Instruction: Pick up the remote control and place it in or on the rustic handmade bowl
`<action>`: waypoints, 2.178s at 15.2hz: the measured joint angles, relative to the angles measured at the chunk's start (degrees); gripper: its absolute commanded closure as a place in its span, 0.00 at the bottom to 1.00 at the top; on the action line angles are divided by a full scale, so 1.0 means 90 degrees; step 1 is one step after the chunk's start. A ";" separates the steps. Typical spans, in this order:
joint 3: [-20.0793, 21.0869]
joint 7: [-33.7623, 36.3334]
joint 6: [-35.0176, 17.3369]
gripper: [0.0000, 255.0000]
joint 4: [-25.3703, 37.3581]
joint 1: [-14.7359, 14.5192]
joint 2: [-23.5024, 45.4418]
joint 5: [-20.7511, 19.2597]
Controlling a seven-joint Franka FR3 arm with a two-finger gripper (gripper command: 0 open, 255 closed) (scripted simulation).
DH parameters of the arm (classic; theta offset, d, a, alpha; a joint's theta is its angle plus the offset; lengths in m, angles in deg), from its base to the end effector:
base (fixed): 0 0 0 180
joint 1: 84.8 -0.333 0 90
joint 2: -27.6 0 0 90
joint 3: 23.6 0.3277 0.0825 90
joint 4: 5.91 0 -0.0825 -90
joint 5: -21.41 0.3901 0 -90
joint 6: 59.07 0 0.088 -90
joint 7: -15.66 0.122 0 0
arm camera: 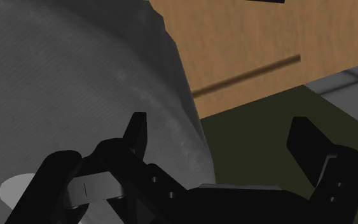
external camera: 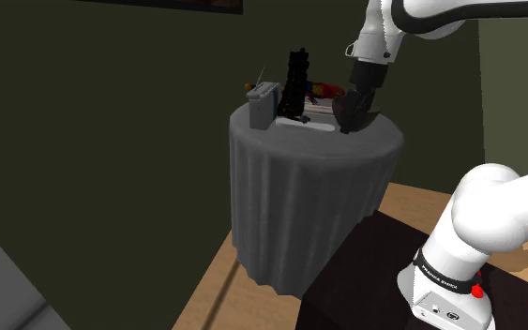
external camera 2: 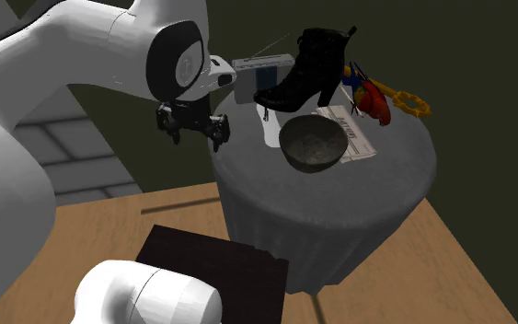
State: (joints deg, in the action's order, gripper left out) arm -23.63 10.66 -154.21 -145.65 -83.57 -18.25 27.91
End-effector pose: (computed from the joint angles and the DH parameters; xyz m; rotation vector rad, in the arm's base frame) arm 0.3080 0.0061 0.5570 -3.0280 -0.0855 -0.0424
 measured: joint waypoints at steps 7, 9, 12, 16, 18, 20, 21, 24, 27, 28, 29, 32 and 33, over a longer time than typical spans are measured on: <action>-0.0430 -0.0886 -0.0501 0.00 0.0527 0.0038 0.1112 -0.0431; -0.0573 -0.1216 -0.0697 0.00 0.0716 0.0044 0.1518 -0.0564; -0.0758 -0.1685 -0.0885 0.00 0.1218 0.0030 0.2222 -0.0705; -0.0966 -0.2290 -0.1157 0.00 0.1884 0.0014 0.3165 -0.0825; -0.1070 -0.2612 -0.1248 0.00 0.2252 0.0024 0.3625 -0.0862; -0.1168 -0.2945 -0.1278 0.00 0.2834 0.0036 0.4227 -0.0856; -0.1180 -0.3035 -0.1289 0.00 0.2964 0.0035 0.4375 -0.0862; -0.1210 -0.3153 -0.1469 0.00 0.2920 0.0052 0.4509 -0.0868; -0.1211 -0.3159 -0.1713 0.00 0.2722 0.0051 0.4556 -0.0866; -0.1214 -0.3164 -0.1844 0.00 0.2631 0.0052 0.4599 -0.0859; -0.1214 -0.3164 -0.1903 0.00 0.2584 0.0051 0.4612 -0.0857; -0.1216 -0.3167 -0.1945 0.00 0.2549 0.0053 0.4614 -0.0857; -0.1216 -0.3167 -0.1949 0.00 0.2546 0.0053 0.4614 -0.0856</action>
State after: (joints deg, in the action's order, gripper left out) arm -34.57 -17.85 -171.75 -122.74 -83.09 23.28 20.20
